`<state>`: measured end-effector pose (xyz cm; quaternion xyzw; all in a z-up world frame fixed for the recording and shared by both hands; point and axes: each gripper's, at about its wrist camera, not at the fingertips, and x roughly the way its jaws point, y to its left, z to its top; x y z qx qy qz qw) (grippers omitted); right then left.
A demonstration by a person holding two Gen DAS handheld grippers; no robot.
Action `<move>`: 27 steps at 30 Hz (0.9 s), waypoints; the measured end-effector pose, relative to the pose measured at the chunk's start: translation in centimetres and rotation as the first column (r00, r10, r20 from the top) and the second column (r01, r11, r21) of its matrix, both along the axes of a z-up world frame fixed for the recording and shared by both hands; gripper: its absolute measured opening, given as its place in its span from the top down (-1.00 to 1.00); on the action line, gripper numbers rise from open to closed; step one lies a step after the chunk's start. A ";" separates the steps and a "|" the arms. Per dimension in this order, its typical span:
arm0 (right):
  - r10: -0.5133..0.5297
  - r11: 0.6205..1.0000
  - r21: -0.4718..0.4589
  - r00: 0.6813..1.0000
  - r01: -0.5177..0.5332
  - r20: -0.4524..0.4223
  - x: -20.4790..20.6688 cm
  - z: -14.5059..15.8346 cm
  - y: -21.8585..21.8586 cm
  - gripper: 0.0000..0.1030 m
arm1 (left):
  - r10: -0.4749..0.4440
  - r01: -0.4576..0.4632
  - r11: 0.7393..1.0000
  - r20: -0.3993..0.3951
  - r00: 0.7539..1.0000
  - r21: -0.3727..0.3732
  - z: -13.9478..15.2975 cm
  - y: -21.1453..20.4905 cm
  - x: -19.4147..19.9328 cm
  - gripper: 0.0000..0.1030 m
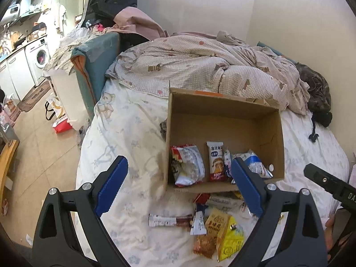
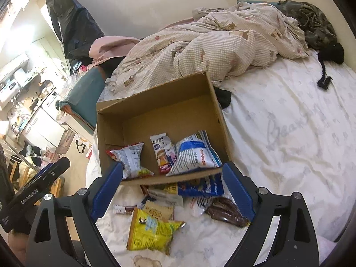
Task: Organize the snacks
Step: 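Withdraw both grippers from the box toward the remaining snacks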
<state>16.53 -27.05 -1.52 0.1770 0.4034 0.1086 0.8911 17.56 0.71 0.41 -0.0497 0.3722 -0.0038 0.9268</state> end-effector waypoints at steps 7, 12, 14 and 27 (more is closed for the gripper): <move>-0.022 1.000 0.003 1.000 0.022 0.000 -1.8 0.1 -0.8 -0.81 | 0.013 -0.011 0.999 -0.072 0.997 0.035 -1.4 -0.1 -1.2 -0.78; -0.060 0.998 -0.003 0.998 0.060 -0.018 -2.6 -0.2 -1.6 -0.81 | 0.002 -0.003 1.000 -0.144 0.990 -0.007 -2.8 0.2 -1.6 -0.78; -0.074 0.997 0.002 0.997 0.074 -0.034 -2.9 -0.7 -2.1 -0.81 | -0.011 0.009 1.000 -0.168 0.986 -0.016 -3.6 -0.1 -1.8 -0.78; -0.125 0.991 0.028 0.985 0.129 -0.118 -3.4 -2.9 -5.1 -0.81 | -0.246 0.188 0.967 -0.435 0.866 -0.172 -11.2 -6.5 -1.4 -0.78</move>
